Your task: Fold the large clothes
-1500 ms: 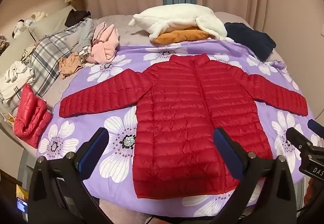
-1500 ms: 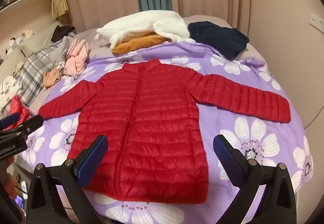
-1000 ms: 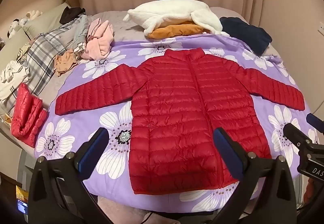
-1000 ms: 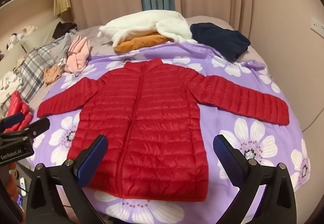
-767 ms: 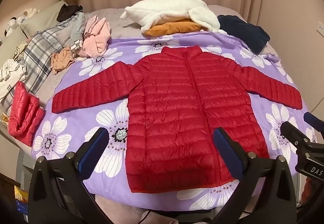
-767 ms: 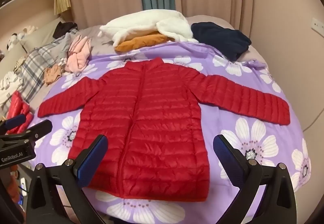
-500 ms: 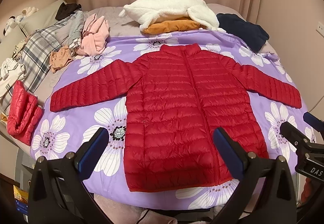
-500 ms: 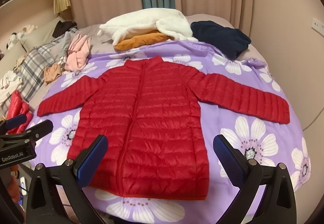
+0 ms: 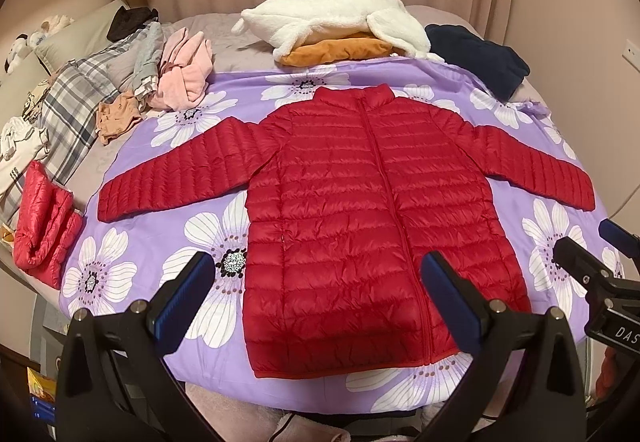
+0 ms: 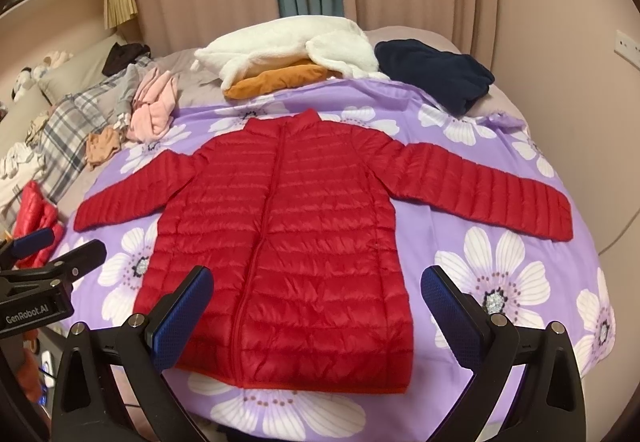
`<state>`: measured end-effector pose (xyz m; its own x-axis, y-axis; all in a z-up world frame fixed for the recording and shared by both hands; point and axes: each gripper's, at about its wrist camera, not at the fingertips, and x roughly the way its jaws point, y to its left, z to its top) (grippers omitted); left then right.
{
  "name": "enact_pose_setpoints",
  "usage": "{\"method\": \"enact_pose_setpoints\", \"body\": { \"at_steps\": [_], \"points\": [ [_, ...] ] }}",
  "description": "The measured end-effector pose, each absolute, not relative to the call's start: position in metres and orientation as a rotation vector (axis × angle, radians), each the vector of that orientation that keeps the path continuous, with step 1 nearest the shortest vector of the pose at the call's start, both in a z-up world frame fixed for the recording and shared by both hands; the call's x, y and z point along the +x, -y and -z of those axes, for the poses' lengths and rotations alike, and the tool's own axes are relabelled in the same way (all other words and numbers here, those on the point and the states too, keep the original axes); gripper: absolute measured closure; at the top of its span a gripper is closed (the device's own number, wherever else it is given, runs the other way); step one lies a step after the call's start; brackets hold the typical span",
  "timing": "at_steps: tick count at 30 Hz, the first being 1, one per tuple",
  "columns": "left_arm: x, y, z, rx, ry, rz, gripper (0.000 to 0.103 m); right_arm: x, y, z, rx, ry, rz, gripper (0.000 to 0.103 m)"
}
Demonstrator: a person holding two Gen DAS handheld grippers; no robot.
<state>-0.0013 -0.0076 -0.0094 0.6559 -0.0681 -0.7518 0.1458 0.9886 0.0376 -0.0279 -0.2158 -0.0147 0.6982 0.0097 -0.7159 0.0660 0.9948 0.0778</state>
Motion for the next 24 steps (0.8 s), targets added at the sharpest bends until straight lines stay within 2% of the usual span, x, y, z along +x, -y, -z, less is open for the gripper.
{"method": "enact_pose_setpoints", "body": {
  "at_steps": [24],
  "points": [
    [-0.002,0.013,0.0129,0.108,-0.852,0.129,0.0,-0.029,0.2161,0.0142,0.102,-0.799,0.033,0.001]
  ]
}}
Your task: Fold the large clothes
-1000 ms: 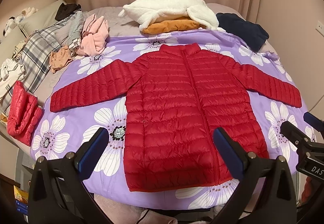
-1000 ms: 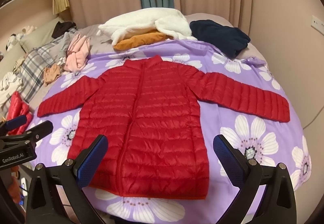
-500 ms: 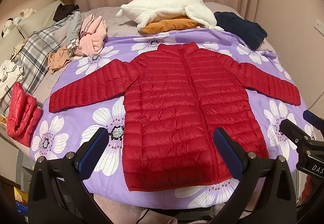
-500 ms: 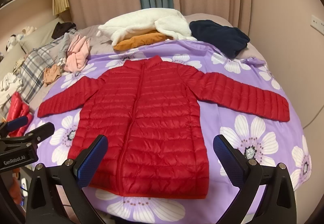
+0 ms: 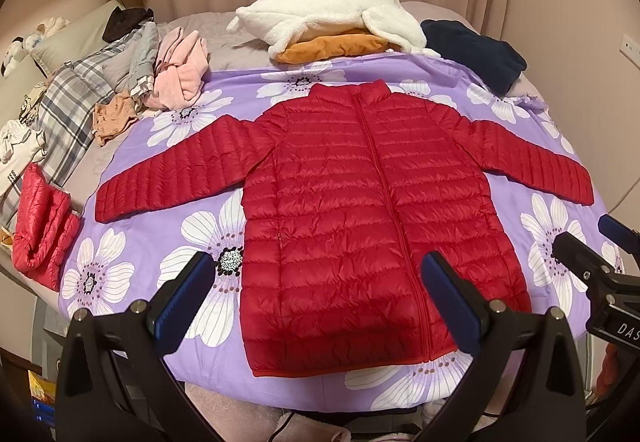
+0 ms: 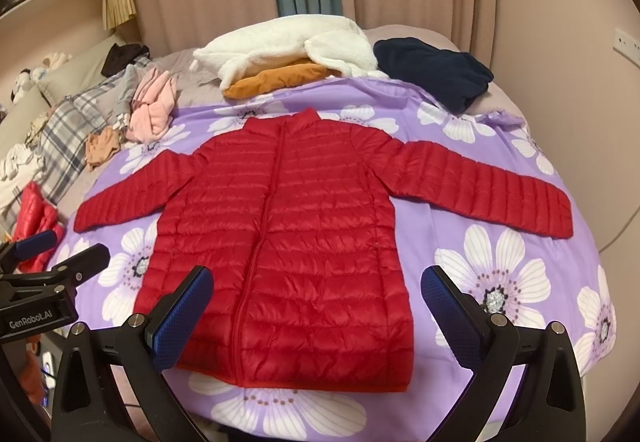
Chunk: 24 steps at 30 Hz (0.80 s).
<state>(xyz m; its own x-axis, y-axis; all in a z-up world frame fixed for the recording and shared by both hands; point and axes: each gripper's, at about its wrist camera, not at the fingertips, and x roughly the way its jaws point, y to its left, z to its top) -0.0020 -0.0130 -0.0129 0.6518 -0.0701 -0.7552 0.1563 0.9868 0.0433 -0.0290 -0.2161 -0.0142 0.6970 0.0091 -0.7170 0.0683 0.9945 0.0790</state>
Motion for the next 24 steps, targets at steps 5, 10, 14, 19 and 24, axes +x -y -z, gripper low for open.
{"method": "enact_pose_setpoints", "body": {
  "at_steps": [5,10,14,19,24],
  "points": [
    [-0.0021,0.0138,0.0134,0.109,-0.853,0.128,0.0,-0.0292,0.2159,0.0142,0.103,-0.799,0.034,0.001],
    [-0.0017,0.0132,0.0126,0.107,-0.851,0.128,0.0,-0.0294,0.2156,0.0147,0.106,-0.802,0.035,0.001],
    [-0.0015,0.0133,0.0125,0.107,-0.852,0.129,0.0,-0.0293,0.2158,0.0147,0.107,-0.803,0.035,0.001],
    [-0.0015,0.0135,0.0124,0.108,-0.852,0.127,0.0,-0.0295,0.215,0.0146,0.108,-0.804,0.035,0.001],
    [-0.0016,0.0147,0.0131,0.11,-0.852,0.127,0.0,-0.0297,0.2155,0.0147,0.109,-0.803,0.035,0.001]
  ]
}}
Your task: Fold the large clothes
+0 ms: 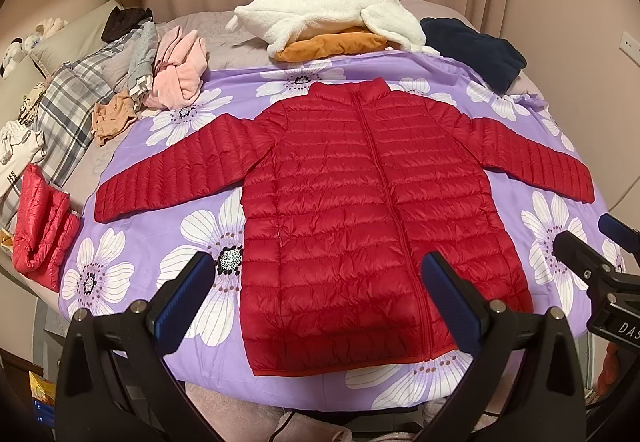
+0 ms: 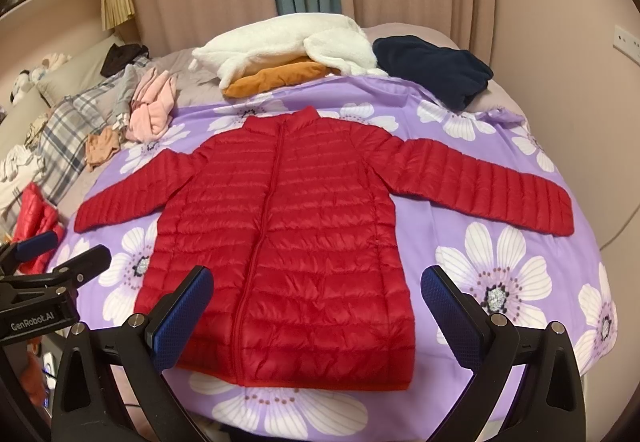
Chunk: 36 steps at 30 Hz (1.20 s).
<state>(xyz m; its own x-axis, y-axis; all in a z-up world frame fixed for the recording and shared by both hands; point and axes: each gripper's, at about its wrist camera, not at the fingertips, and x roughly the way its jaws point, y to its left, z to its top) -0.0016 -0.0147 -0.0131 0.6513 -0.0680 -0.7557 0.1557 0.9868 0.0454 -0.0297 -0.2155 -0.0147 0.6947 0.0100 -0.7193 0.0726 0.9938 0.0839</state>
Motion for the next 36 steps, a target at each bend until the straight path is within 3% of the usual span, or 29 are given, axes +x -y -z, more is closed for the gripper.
{"method": "enact_pose_setpoints", "body": {
  "at_steps": [10,17,21,28,36],
  "points": [
    [0.002,0.012,0.022,0.082,-0.867,0.141,0.0,-0.03,0.221,0.016,0.143,-0.795,0.028,0.001],
    [0.023,-0.017,0.043,-0.21,-0.922,0.28,0.0,-0.037,0.254,0.028,0.411,-0.715,-0.136,0.001],
    [0.037,-0.027,0.059,-0.362,-0.92,0.33,0.0,-0.039,0.286,0.046,0.545,-0.666,-0.146,0.001],
    [0.054,-0.016,0.069,-0.381,-0.872,0.396,0.0,-0.046,0.368,0.09,0.873,-0.516,-0.052,0.001],
    [0.085,0.005,0.099,-0.332,-0.965,0.463,0.0,-0.024,0.452,0.139,0.957,-0.557,0.162,0.001]
  ]
}}
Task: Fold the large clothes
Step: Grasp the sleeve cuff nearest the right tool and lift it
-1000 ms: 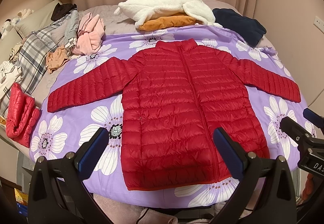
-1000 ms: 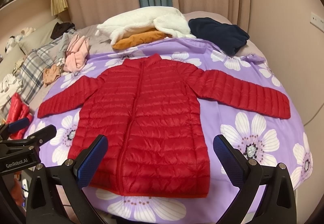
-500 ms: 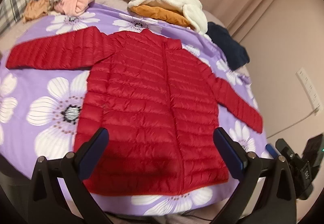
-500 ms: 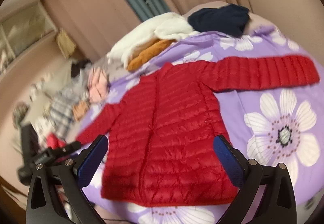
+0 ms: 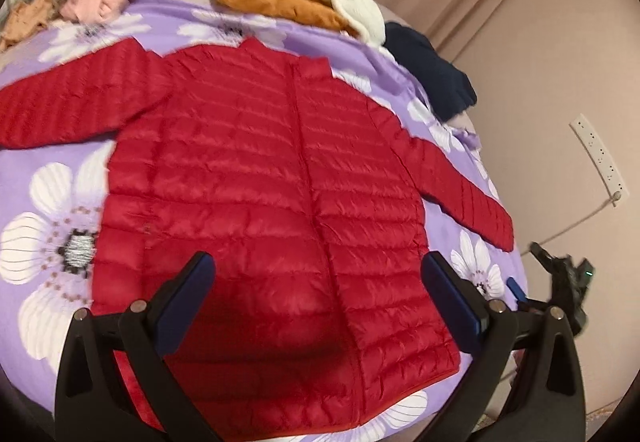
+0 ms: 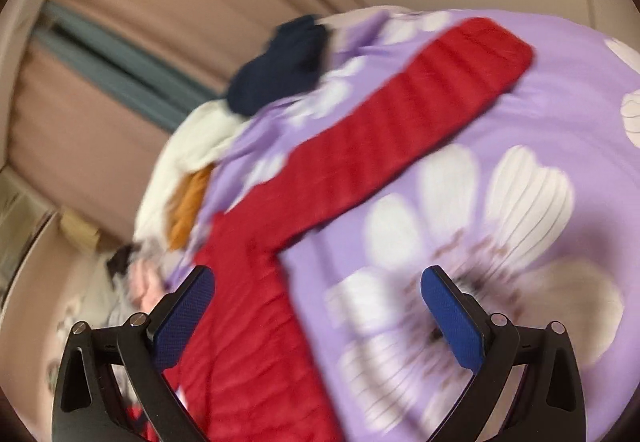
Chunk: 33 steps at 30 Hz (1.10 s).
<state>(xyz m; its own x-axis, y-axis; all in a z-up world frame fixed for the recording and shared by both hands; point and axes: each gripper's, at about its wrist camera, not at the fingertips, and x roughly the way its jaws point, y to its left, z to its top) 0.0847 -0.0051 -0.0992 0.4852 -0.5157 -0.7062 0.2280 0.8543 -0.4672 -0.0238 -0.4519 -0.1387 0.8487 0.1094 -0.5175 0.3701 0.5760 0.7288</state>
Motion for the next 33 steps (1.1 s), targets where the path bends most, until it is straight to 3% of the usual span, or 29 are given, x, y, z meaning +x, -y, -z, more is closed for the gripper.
{"method": "enact_pose_setpoints", "body": {
  "at_steps": [9,17,19,23,26,28,33],
  "points": [
    [0.12,0.01,0.113,-0.39,-1.014,0.44,0.0,0.014,0.529,0.179,1.014,-0.549,0.327,0.001],
    [0.139,0.013,0.119,-0.377,-1.032,0.399,0.0,0.018,0.571,0.192,1.152,-0.341,0.404,0.003],
    [0.141,0.012,0.12,-0.38,-1.036,0.394,0.0,0.018,0.579,0.195,1.186,-0.295,0.433,0.015],
    [0.146,0.01,0.124,-0.379,-1.044,0.376,0.0,0.019,0.593,0.206,1.22,-0.328,0.481,0.059],
    [0.15,0.007,0.127,-0.38,-1.052,0.359,0.0,0.011,0.597,0.211,1.242,-0.334,0.493,0.082],
    [0.15,0.005,0.129,-0.375,-1.056,0.34,0.0,0.006,0.597,0.21,1.243,-0.334,0.5,0.09],
    [0.153,-0.01,0.136,-0.376,-1.08,0.276,0.0,0.007,0.576,0.16,1.072,-0.323,0.477,0.093]
  ]
}}
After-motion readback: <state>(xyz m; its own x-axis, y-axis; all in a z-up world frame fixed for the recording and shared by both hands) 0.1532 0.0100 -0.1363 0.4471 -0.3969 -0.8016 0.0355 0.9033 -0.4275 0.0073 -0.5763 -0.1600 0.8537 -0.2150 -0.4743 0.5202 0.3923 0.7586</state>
